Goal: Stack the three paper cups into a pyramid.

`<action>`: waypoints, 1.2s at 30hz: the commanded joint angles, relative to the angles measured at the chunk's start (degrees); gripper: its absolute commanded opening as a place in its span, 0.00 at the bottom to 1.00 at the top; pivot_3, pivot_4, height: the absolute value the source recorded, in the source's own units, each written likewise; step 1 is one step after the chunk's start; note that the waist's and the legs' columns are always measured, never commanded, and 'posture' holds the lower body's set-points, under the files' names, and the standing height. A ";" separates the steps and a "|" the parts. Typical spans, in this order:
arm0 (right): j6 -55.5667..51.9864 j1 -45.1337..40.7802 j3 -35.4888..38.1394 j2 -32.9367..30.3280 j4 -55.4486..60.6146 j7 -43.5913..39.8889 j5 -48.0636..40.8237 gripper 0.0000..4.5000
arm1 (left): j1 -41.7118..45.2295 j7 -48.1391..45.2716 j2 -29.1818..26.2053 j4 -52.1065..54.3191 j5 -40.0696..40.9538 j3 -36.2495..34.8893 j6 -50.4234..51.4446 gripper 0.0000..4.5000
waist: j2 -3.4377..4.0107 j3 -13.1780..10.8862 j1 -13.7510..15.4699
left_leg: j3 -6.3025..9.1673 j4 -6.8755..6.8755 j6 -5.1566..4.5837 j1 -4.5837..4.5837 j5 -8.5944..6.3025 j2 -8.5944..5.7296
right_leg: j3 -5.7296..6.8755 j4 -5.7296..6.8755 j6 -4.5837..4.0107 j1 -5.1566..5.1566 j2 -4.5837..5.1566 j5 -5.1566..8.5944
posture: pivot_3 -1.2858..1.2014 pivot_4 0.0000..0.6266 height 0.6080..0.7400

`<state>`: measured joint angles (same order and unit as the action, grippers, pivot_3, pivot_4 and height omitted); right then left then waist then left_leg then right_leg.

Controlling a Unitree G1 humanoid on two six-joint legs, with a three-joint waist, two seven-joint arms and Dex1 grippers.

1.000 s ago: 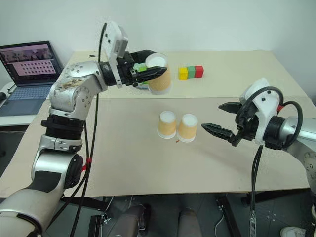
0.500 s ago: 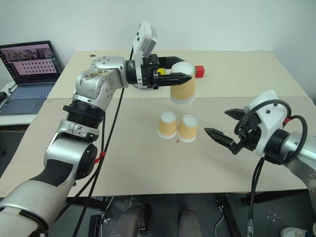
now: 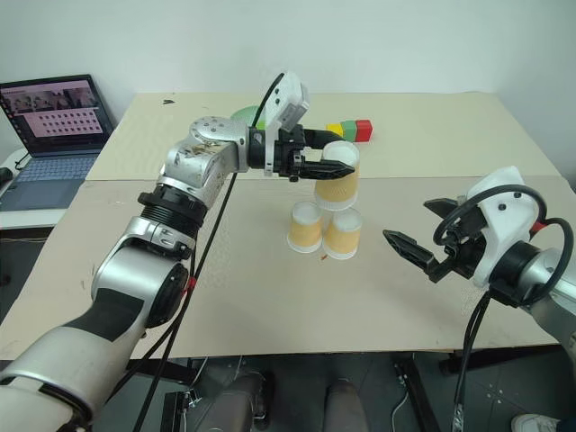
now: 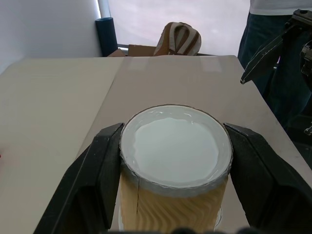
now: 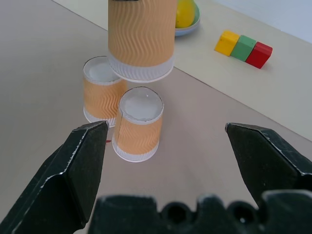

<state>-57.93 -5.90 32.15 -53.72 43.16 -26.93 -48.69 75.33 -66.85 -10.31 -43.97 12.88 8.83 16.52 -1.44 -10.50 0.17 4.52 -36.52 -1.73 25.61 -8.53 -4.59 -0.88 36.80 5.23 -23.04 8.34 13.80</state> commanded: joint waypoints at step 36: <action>2.10 -1.53 -0.19 -1.60 -2.29 -0.93 -3.10 1.00 | -5.01 0.67 0.34 7.69 -0.81 -0.57 2.29 0.98 | 0.00 0.00 -0.04 | 0.00 -0.03 0.00 -0.01 0.00 0.00 | 0.00 0.04 0.00 0.01 0.00 0.00 | 0.52 0.24 1.00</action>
<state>-57.60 -6.44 31.28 -54.42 40.48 -27.51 -52.00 69.49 -66.33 -9.68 -38.17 11.93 8.67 19.84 -1.43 -10.49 0.13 4.52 -36.55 -1.73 25.60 -8.53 -4.59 -0.89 36.84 5.23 -23.03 8.34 13.79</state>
